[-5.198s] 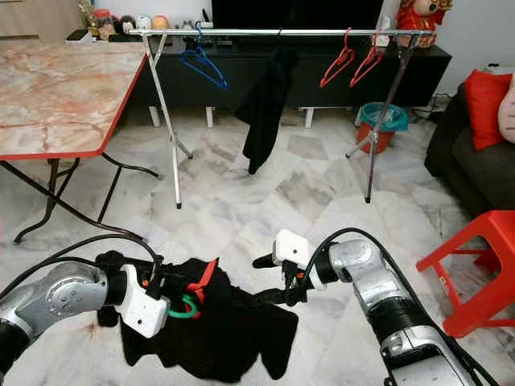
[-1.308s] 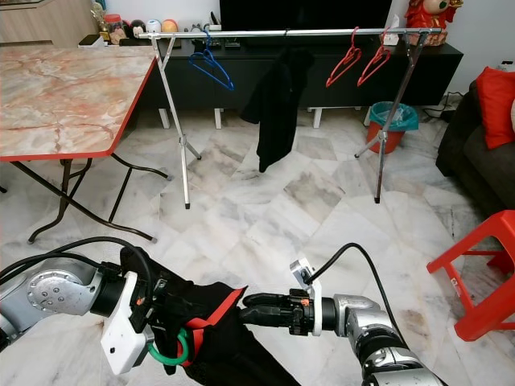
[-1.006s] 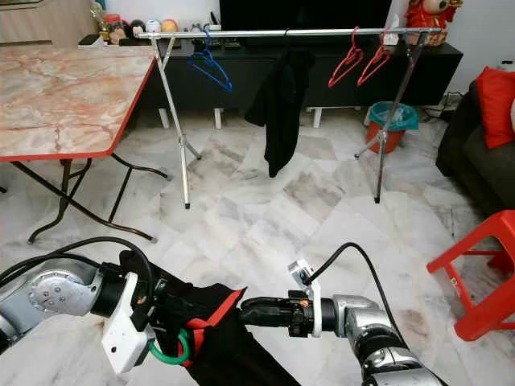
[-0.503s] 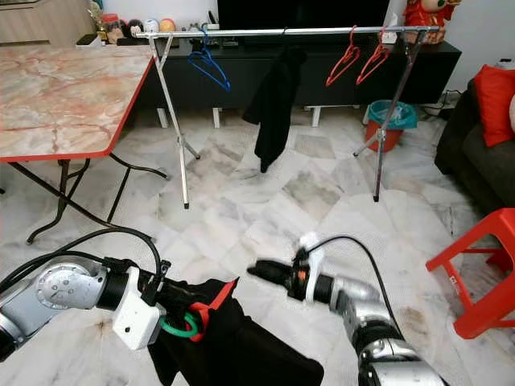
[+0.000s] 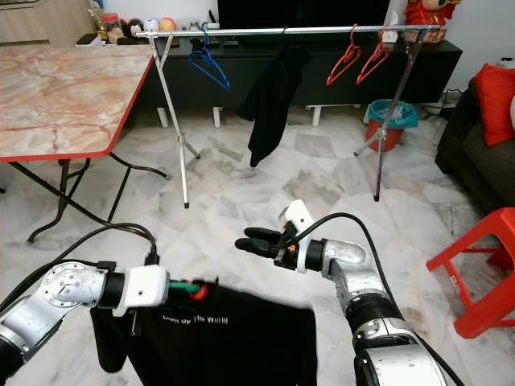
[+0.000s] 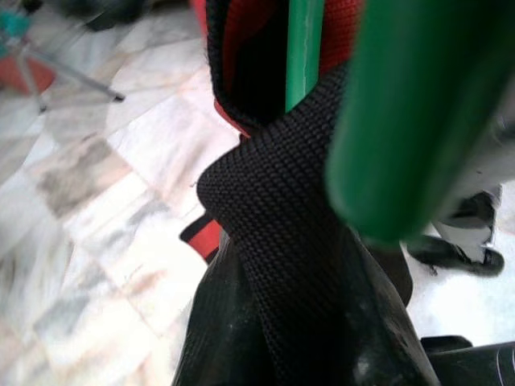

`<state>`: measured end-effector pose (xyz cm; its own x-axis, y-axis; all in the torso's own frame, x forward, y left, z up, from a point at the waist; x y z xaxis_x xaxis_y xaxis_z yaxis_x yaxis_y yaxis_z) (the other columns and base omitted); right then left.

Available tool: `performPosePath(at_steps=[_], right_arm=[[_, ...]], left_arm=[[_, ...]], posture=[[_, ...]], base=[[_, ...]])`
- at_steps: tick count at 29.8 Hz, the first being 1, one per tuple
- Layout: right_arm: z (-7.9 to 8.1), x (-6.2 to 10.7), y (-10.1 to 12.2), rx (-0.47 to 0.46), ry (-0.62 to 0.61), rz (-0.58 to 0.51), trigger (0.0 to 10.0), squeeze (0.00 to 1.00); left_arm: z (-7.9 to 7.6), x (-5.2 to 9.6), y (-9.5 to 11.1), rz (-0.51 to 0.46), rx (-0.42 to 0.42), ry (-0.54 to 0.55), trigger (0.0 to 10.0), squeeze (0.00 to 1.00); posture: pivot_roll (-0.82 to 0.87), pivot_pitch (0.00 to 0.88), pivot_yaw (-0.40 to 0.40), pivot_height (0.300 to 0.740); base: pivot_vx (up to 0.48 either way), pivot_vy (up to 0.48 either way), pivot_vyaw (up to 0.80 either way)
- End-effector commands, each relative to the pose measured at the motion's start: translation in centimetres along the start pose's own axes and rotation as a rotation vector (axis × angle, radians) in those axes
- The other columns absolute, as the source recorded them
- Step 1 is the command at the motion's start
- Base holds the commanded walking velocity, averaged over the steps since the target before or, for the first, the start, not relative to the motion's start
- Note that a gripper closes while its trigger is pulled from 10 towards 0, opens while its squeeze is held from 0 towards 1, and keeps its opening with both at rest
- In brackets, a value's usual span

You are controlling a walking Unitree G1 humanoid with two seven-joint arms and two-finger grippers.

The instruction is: Hang hanger

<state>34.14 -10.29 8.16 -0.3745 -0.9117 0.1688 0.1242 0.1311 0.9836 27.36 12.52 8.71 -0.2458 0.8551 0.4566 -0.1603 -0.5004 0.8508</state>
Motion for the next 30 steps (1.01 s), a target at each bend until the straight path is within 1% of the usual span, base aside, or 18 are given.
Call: performPosePath(at_steps=[1,2,3,5,7,8,9,12,13,14,16,19,21,24,30], right_arm=[[0.1,0.0,0.6,0.031,0.026,-0.005,10.0,0.00],[0.4,0.0,0.5,0.030,0.049,-0.001,10.0,0.00],[1.0,0.1,0.2,0.024,0.104,0.003,10.0,0.00],[1.6,0.3,0.1,0.022,0.153,0.010,10.0,0.00],[1.8,0.4,0.0,0.019,0.174,0.017,10.0,0.00],[2.1,0.5,-0.1,0.013,0.206,0.030,10.0,0.00],[2.1,0.5,-0.1,0.013,0.206,0.030,10.0,0.00],[2.8,1.2,-0.9,0.030,0.273,0.094,10.0,0.00],[3.2,1.7,-1.8,0.033,0.311,0.153,10.0,0.00],[3.2,1.7,-1.8,0.033,0.311,0.153,10.0,0.00],[3.8,2.2,-2.6,0.032,0.364,0.202,10.0,0.00],[4.3,2.6,-3.4,0.031,0.383,0.240,10.0,0.00],[4.3,2.6,-3.6,0.018,0.378,0.244,10.0,0.00],[4.7,2.4,-4.1,0.000,0.388,0.250,10.0,0.00],[5.5,2.1,-5.7,-0.018,0.385,0.299,10.0,0.00]], left_arm=[[0.3,0.3,0.2,-0.019,0.022,0.027,10.0,0.00],[0.2,0.3,0.2,-0.015,0.031,0.018,10.0,0.00],[0.0,0.4,0.2,-0.009,0.038,0.007,10.0,0.00],[0.0,0.4,0.3,0.001,0.050,0.003,10.0,0.00],[0.0,0.4,0.2,0.008,0.054,-0.002,10.0,0.00],[-0.1,0.4,0.0,0.017,0.058,-0.012,10.0,0.00],[-0.1,0.4,0.0,0.017,0.058,-0.012,10.0,0.00],[-0.2,0.5,-0.7,0.052,0.050,-0.022,10.0,0.00],[-0.2,0.4,-0.9,0.062,0.049,-0.027,10.0,0.00],[-0.2,0.4,-0.9,0.062,0.049,-0.027,10.0,0.00],[-0.3,0.4,-0.9,0.069,0.049,-0.034,10.0,0.00],[-0.4,0.4,-0.9,0.072,0.049,-0.043,10.0,0.00],[-0.5,0.4,-0.9,0.073,0.050,-0.048,10.0,0.00],[-0.5,0.5,-0.8,0.073,0.044,-0.058,10.0,0.00],[-0.5,0.4,-0.2,0.059,0.027,-0.069,10.0,0.00]], posture=[[0.06,0.000,0.008,0.740],[0.07,0.000,0.008,0.740],[0.07,0.000,0.008,0.740],[0.07,0.000,0.007,0.740],[0.07,0.000,0.006,0.740],[0.07,0.000,0.006,0.740],[0.07,0.000,0.006,0.740],[0.06,0.000,0.006,0.740],[0.06,0.000,0.006,0.740],[0.06,0.000,0.006,0.740],[0.06,0.000,0.005,0.740],[0.06,0.000,0.002,0.740],[0.06,0.000,0.002,0.740],[0.07,0.000,0.002,0.740],[0.07,0.000,0.002,0.740]], base=[[0.000,0.000,0.00],[0.000,0.000,0.00],[0.000,0.000,0.00],[0.000,0.000,0.00],[0.000,0.000,0.00],[0.000,0.000,0.00],[0.000,0.000,0.00],[0.000,0.000,0.00],[0.000,0.000,0.00],[0.000,0.000,0.00],[0.000,0.000,0.00],[0.000,0.000,0.00],[0.000,0.000,0.00],[0.000,0.000,0.00],[0.000,0.000,0.00]])
Point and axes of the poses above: a point about 5 cm out from each wrist's last joint towards the gripper, its own x axis pointing back from the gripper into the wrist, its own y axis along the axis of the wrist's last joint, z = x × y, the point moved 4 cm from there along -x, pointing out of the wrist towards the gripper, and after that the axes turned 8 degrees about x, right-handed, at the moved point
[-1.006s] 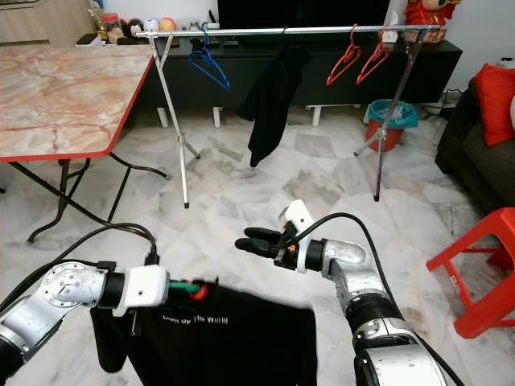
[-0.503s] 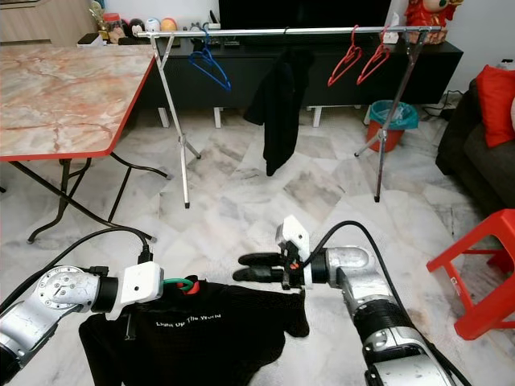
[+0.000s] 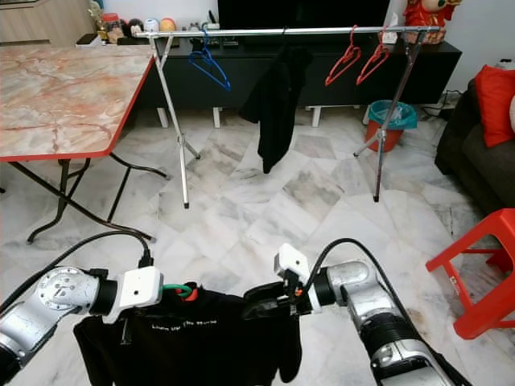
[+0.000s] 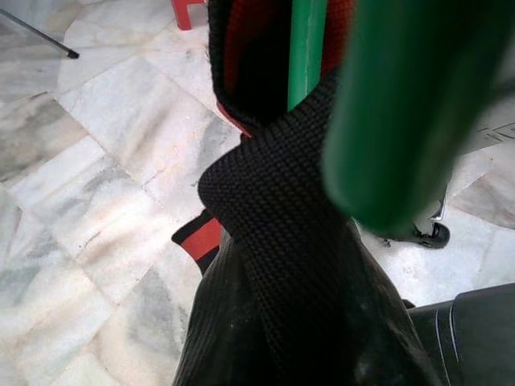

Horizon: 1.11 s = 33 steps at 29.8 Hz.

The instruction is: Hang hanger

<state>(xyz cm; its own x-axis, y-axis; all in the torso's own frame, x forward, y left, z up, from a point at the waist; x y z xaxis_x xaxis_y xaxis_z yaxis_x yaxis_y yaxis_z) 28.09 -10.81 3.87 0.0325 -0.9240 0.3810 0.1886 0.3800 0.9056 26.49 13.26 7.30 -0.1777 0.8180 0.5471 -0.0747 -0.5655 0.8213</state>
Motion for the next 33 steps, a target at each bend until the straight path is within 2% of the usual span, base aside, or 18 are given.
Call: performPosePath(at_steps=[1,9,10,11,33], right_arm=[[0.5,-0.4,-1.0,-0.011,0.014,0.041,10.0,0.00],[1.2,-0.7,-2.6,-0.049,0.025,0.085,9.9,0.00],[1.3,-0.8,-2.8,-0.052,0.029,0.089,1.5,0.00],[1.3,-0.8,-2.9,-0.058,0.029,0.092,0.0,0.00],[1.0,-0.9,-2.6,-0.046,0.024,0.101,0.0,0.00]], left_arm=[[0.4,0.3,1.4,-0.031,-0.046,0.005,10.0,0.00],[0.1,0.3,2.1,-0.050,-0.053,-0.023,10.0,0.00],[0.0,0.3,2.1,-0.051,-0.052,-0.027,10.0,0.00],[0.0,0.2,2.1,-0.051,-0.053,-0.028,10.0,0.00],[0.2,0.3,2.5,-0.062,-0.053,-0.024,10.0,0.00]], posture=[[0.07,0.000,0.003,0.740],[0.07,0.000,0.004,0.740],[0.07,0.000,0.004,0.740],[0.07,0.000,0.004,0.740],[0.07,0.000,0.002,0.740]], base=[[0.000,0.000,0.00],[0.000,0.000,0.00],[0.000,0.000,0.00],[0.000,0.000,0.00],[0.000,0.000,0.00]])
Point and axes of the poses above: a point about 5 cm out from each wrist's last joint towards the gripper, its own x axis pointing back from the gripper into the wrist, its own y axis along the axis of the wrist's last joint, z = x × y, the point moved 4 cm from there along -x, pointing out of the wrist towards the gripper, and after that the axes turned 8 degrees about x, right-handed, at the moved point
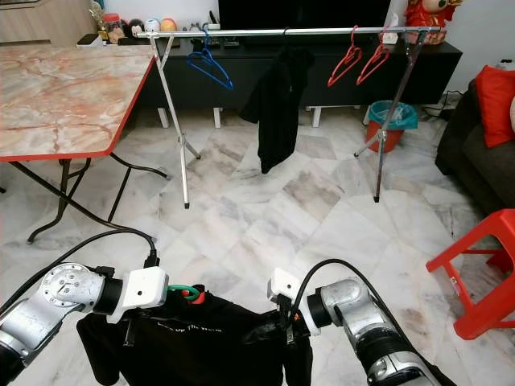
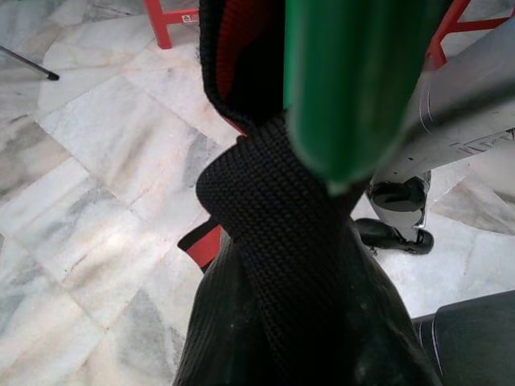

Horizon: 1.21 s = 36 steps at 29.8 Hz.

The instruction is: Hang hanger

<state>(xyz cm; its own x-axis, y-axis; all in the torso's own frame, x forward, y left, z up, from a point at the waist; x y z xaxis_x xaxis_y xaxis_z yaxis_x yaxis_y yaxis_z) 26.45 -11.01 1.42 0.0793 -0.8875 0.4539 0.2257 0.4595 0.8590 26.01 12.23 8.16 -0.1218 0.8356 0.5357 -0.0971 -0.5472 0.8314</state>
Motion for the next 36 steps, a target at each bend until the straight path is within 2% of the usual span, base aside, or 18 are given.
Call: performPosePath(at_steps=[1,12,13,14,20,29,32,33,34,36], right_arm=[[-0.2,-0.1,0.0,-0.003,-0.005,0.011,0.0,0.00],[-0.4,-0.2,0.4,0.002,-0.012,-0.004,0.0,0.00],[-0.4,-0.2,0.4,0.003,-0.012,-0.004,0.0,0.00],[-0.4,-0.2,0.4,0.003,-0.013,-0.004,0.0,0.00],[-0.6,-0.2,0.5,0.003,-0.035,-0.012,0.0,0.00],[-1.0,-0.1,0.3,0.000,-0.074,-0.010,0.0,0.00],[-1.5,0.0,0.3,0.001,-0.126,-0.015,0.0,0.00],[-1.7,0.0,0.3,0.005,-0.145,-0.015,0.0,0.00],[-1.8,0.0,0.3,0.001,-0.161,-0.018,0.0,0.00],[-1.9,0.0,0.4,0.002,-0.163,-0.021,0.0,0.00]], left_arm=[[0.6,0.6,1.2,-0.037,-0.035,0.030,10.0,0.00],[0.6,0.6,1.1,-0.041,-0.032,0.026,10.0,0.00],[0.6,0.6,1.1,-0.041,-0.032,0.026,10.0,0.03],[0.5,0.6,1.1,-0.041,-0.033,0.020,10.0,1.00],[0.6,0.7,0.8,-0.031,-0.045,0.021,10.0,1.00],[0.5,1.6,-1.5,0.051,-0.026,0.039,10.0,1.00],[0.7,1.8,-2.5,0.081,-0.002,0.071,10.0,1.00],[0.8,1.8,-2.7,0.084,0.002,0.083,10.0,0.87],[1.0,1.9,-2.9,0.079,0.014,0.100,10.0,0.00],[1.1,2.0,-3.0,0.075,0.021,0.113,10.0,0.00]], posture=[[0.07,0.000,0.002,0.740],[0.08,0.000,0.001,0.740],[0.08,0.000,0.001,0.740],[0.08,0.000,0.001,0.740],[0.07,0.000,0.004,0.740],[0.08,0.000,0.005,0.740],[0.08,0.000,0.003,0.740],[0.08,0.000,0.003,0.740],[0.08,0.000,0.003,0.740],[0.08,0.000,0.003,0.740]], base=[[0.000,0.000,0.00],[0.000,0.000,0.00],[0.000,0.000,0.00],[0.000,0.000,0.00],[0.000,0.000,0.00],[0.000,0.000,0.00],[0.000,0.000,0.00],[0.000,0.000,0.00],[0.000,0.000,0.00],[0.000,0.000,0.00]])
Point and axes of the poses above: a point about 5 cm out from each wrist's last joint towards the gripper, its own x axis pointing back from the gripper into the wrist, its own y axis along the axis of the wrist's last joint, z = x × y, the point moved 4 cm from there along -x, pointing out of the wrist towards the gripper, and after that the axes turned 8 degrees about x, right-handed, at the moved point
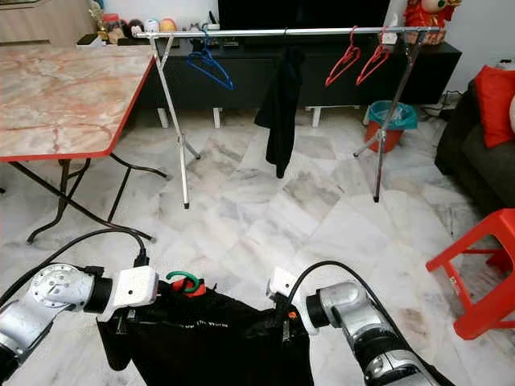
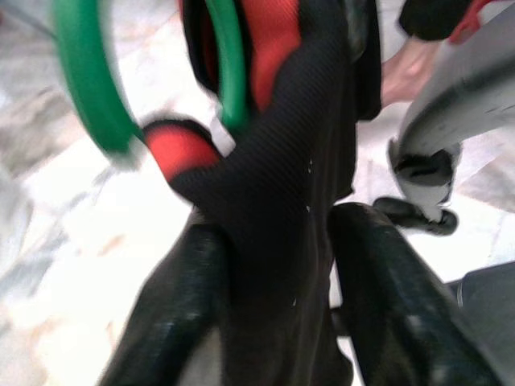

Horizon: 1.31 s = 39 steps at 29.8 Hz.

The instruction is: Hang hanger

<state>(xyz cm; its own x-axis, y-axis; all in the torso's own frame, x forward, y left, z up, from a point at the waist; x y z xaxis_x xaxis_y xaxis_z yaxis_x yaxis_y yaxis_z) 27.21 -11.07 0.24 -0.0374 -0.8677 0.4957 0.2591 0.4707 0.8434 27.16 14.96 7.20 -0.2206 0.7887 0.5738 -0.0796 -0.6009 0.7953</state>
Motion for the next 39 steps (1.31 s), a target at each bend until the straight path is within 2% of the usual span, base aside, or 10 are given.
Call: performPosePath(at_steps=[1,9,11,21,28,29,34,35,38,39], right_arm=[[-0.9,0.3,1.3,0.033,-0.039,-0.045,0.0,0.00],[-0.6,0.5,1.1,0.019,-0.025,-0.054,0.0,0.00],[-0.9,0.5,1.0,0.010,-0.071,-0.064,0.0,0.00],[-1.6,0.6,0.8,-0.019,-0.177,-0.099,0.0,0.00],[-5.1,1.6,1.8,-0.034,-0.529,-0.135,0.0,0.00],[-6.0,2.0,1.8,-0.017,-0.640,-0.106,0.0,0.00],[-7.5,2.9,2.2,0.008,-0.837,-0.091,0.0,0.00],[-8.2,3.6,2.3,0.041,-0.949,-0.046,0.0,0.00],[-8.7,4.1,2.5,0.105,-1.047,0.009,0.0,0.00],[-8.9,4.0,2.9,0.191,-1.090,0.056,0.0,0.00]], left_arm=[[0.1,0.4,-0.8,0.010,0.021,0.031,10.0,0.00],[2.4,1.4,-1.7,0.014,0.028,0.197,10.0,0.00],[4.3,2.0,-1.7,0.000,0.045,0.351,10.0,0.00],[8.5,4.1,-0.4,-0.050,0.000,0.724,10.0,0.00],[9.3,4.1,-0.1,-0.090,0.047,0.854,10.0,0.00],[9.4,3.8,0.2,-0.089,0.046,0.873,10.0,0.00],[9.8,3.5,0.6,-0.109,0.080,0.927,10.0,0.00],[10.1,3.2,0.8,-0.119,0.115,0.947,10.0,0.00],[10.3,2.3,2.0,-0.203,0.218,0.936,10.0,0.00],[10.5,1.5,3.0,-0.282,0.330,0.921,10.0,0.00]], posture=[[0.08,0.000,0.003,0.740],[0.08,0.000,0.003,0.740],[0.07,0.000,0.004,0.740],[0.07,0.000,0.006,0.740],[0.06,0.000,0.012,0.740],[0.06,0.000,0.016,0.740],[0.06,0.000,0.016,0.740],[0.06,0.000,0.015,0.740],[0.06,0.000,0.017,0.740],[0.05,0.000,0.019,0.740]], base=[[0.000,0.000,0.00],[0.000,0.000,0.00],[0.000,0.000,0.00],[0.000,0.000,0.00],[0.000,0.000,0.00],[0.000,0.000,0.00],[0.000,0.000,0.00],[0.000,0.000,0.00],[0.000,0.000,0.00],[0.000,0.000,0.00]])
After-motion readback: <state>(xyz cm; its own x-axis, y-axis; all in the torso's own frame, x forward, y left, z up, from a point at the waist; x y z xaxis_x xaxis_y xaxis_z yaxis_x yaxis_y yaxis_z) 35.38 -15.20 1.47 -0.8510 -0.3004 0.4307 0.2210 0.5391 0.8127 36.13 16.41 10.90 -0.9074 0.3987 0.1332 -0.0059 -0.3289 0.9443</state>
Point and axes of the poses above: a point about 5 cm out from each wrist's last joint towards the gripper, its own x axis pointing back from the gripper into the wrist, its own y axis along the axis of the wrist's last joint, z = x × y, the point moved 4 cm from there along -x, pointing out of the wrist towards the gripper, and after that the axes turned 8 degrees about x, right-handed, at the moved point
